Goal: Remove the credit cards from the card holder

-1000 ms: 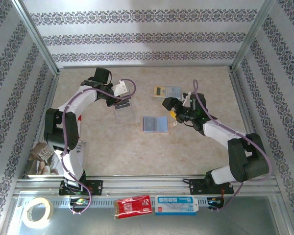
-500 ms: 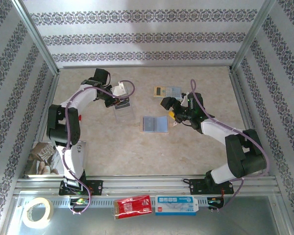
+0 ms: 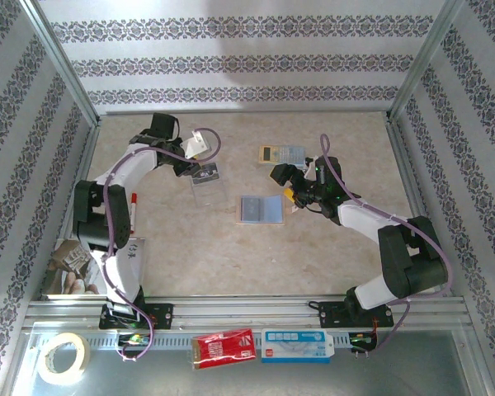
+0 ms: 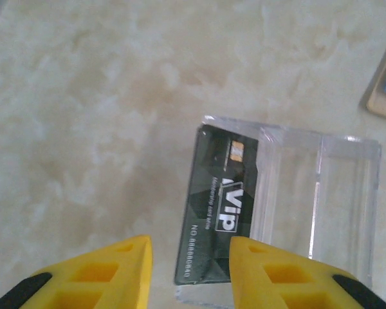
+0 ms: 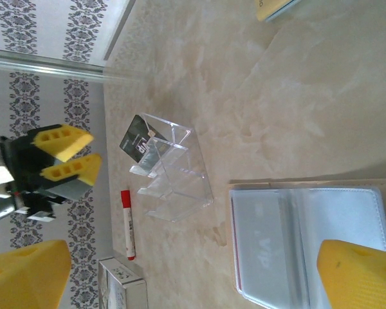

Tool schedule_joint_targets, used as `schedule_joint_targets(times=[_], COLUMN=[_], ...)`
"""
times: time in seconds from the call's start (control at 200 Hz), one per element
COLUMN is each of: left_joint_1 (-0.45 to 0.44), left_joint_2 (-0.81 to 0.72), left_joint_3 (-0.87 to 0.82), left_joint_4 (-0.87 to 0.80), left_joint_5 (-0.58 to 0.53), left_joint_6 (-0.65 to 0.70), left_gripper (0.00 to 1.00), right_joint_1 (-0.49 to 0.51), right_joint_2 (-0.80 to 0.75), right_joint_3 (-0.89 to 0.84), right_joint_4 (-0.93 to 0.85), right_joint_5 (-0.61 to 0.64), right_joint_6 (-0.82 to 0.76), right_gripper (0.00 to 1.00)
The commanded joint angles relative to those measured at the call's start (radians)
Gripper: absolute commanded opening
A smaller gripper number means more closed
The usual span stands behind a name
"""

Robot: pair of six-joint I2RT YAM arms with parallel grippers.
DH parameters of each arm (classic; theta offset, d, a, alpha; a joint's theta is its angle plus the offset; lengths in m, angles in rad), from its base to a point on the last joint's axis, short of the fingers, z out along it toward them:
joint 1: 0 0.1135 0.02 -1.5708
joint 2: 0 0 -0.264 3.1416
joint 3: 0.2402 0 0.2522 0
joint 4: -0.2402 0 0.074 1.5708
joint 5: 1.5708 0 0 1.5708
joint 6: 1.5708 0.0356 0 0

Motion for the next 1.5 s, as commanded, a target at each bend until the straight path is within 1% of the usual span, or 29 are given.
schedule_joint_targets(times=[0.0, 0.07, 0.105, 0.115, 0.145, 0.205, 0.27, 0.33, 0.39, 0.415, 0.45, 0.5, 0.575, 0.6, 0.62, 0.654, 0.704, 0.739, 0.869, 0.964, 1.064, 1.184, 1.324, 1.494], left_joint_1=[0.012, 0.013, 0.012, 0.013, 0.013, 0.013, 0.013, 0.013, 0.013, 0.013, 0.013, 0.013, 0.014, 0.014, 0.014, 0.014, 0.015, 0.014, 0.021, 0.025, 0.026, 0.029, 0.030, 0.028], left_joint_2=[-0.086, -0.121, -0.144, -0.150, -0.168, -0.198, -0.231, -0.257, -0.283, -0.293, -0.304, -0.317, -0.334, -0.343, -0.351, -0.368, -0.393, -0.411, -0.465, -0.494, -0.511, -0.514, -0.510, -0.498], left_joint_3=[-0.035, -0.078, -0.100, -0.108, -0.128, -0.151, -0.176, -0.205, -0.231, -0.237, -0.242, -0.242, -0.252, -0.263, -0.272, -0.298, -0.339, -0.367, -0.448, -0.487, -0.503, -0.503, -0.501, -0.533], left_joint_4=[0.131, 0.217, 0.274, 0.290, 0.344, 0.398, 0.419, 0.439, 0.434, 0.423, 0.393, 0.338, 0.272, 0.262, 0.260, 0.260, 0.267, 0.268, 0.275, 0.288, 0.283, 0.265, 0.254, 0.276], left_joint_5=[0.050, 0.032, 0.001, -0.010, -0.053, -0.128, -0.153, -0.171, -0.205, -0.227, -0.260, -0.293, -0.308, -0.306, -0.300, -0.297, -0.313, -0.327, -0.358, -0.346, -0.328, -0.319, -0.297, -0.155], left_joint_6=[-0.124, -0.218, -0.295, -0.322, -0.421, -0.560, -0.672, -0.777, -0.870, -0.909, -0.964, -1.014, -1.079, -1.092, -1.105, -1.125, -1.154, -1.170, -1.204, -1.209, -1.202, -1.177, -1.179, -1.215], left_gripper=[0.39, 0.43, 0.48, 0.51, 0.57, 0.60, 0.62, 0.64, 0.65, 0.67, 0.72, 0.74, 0.76, 0.77, 0.81, 0.83, 0.84, 0.88, 0.88, 0.88, 0.88, 0.88, 0.88, 0.85], right_joint_1=[0.009, 0.016, 0.020, 0.022, 0.028, 0.045, 0.073, 0.111, 0.156, 0.175, 0.200, 0.234, 0.277, 0.294, 0.303, 0.322, 0.342, 0.355, 0.388, 0.402, 0.405, 0.405, 0.405, 0.395], right_joint_2=[0.009, 0.004, 0.000, -0.001, -0.006, -0.018, -0.034, -0.045, -0.047, -0.045, -0.037, -0.018, 0.009, 0.020, 0.028, 0.047, 0.076, 0.102, 0.207, 0.284, 0.349, 0.404, 0.457, 0.487], right_joint_3=[0.013, 0.010, 0.010, 0.010, 0.011, 0.017, 0.034, 0.065, 0.094, 0.109, 0.128, 0.159, 0.202, 0.224, 0.234, 0.262, 0.298, 0.322, 0.418, 0.484, 0.534, 0.566, 0.577, 0.554], right_joint_4=[0.002, -0.011, -0.022, -0.027, -0.042, -0.080, -0.146, -0.243, -0.331, -0.365, -0.417, -0.477, -0.557, -0.590, -0.606, -0.643, -0.688, -0.717, -0.807, -0.844, -0.861, -0.872, -0.886, -0.891], right_joint_5=[0.012, 0.022, 0.029, 0.031, 0.039, 0.055, 0.080, 0.135, 0.202, 0.233, 0.275, 0.332, 0.400, 0.432, 0.447, 0.476, 0.515, 0.540, 0.596, 0.590, 0.577, 0.586, 0.548, 0.540], right_joint_6=[-0.006, -0.019, -0.029, -0.032, -0.042, -0.064, -0.111, -0.171, -0.226, -0.246, -0.273, -0.303, -0.337, -0.352, -0.359, -0.375, -0.395, -0.408, -0.448, -0.466, -0.465, -0.463, -0.463, -0.452], right_gripper=[0.98, 0.97, 0.97, 0.97, 0.97, 0.95, 0.92, 0.90, 0.89, 0.88, 0.87, 0.86, 0.84, 0.84, 0.83, 0.83, 0.83, 0.83, 0.82, 0.81, 0.79, 0.78, 0.77, 0.74])
